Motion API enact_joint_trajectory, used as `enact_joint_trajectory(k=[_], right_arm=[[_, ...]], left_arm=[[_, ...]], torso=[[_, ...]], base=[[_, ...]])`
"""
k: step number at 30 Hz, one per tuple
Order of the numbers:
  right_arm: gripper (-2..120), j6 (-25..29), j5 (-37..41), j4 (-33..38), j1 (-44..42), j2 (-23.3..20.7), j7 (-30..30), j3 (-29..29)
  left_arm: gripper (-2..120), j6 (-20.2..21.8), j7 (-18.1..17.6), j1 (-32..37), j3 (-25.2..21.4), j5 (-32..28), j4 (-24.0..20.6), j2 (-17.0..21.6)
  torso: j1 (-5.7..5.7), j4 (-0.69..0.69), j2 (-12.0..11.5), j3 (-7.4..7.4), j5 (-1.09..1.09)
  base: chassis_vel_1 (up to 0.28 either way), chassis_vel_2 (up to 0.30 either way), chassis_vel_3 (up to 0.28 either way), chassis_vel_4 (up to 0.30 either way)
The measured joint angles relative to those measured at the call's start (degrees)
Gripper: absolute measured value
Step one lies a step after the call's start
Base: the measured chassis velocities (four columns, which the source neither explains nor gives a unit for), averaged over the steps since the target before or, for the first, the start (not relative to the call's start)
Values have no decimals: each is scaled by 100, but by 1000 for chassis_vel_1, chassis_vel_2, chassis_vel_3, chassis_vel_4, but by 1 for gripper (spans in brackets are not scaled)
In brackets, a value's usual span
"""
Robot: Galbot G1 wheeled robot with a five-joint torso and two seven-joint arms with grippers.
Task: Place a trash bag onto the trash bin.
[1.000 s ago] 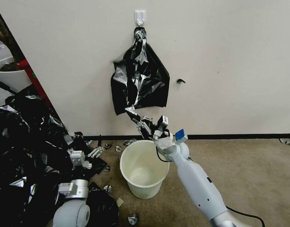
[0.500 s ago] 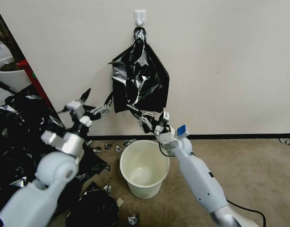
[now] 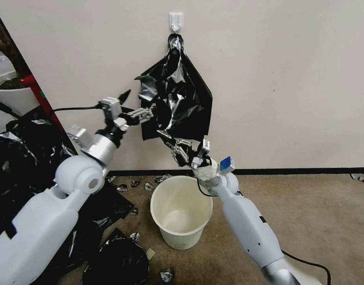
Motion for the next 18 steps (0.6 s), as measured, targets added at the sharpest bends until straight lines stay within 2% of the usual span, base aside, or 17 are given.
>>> enact_joint_trajectory(k=[4,6,7,10,12,15,17,18], right_arm=[[0,25,0,0,-8,1,51,16],[0,41,0,-2,-9,2,70,16],[0,41,0,-2,-9,2,70,16],[0,53,-5,20,-17,12,91,1],[0,57,-6,31,-21,17,97,-2],[0,71,-13,51,-40,23,135,-5],[0,76,-16,52,-44,23,147,-5],[0,82,-18,54,-49,22,160,-5]], left_arm=[[90,4,1,-12,28,72,62,-104],[80,4,3,-1,29,95,89,-140],[80,4,3,-1,29,95,89,-140],[65,4,16,-1,29,109,121,-154],[61,4,18,-6,29,119,133,-157],[47,2,20,-9,10,141,149,-173],[45,2,20,-6,3,142,149,-176],[39,2,20,-1,-4,143,149,-179]], torso=[[0,0,0,0,0],[0,0,0,0,0],[0,0,0,0,0],[0,0,0,-1,0],[0,1,0,0,0],[0,0,0,-1,0],[0,0,0,-1,0],[0,0,0,-1,0]], base=[[0,0,0,0],[0,0,0,0],[0,0,0,0],[0,0,0,0],[0,0,0,0],[0,0,0,0],[0,0,0,0],[0,0,0,0]])
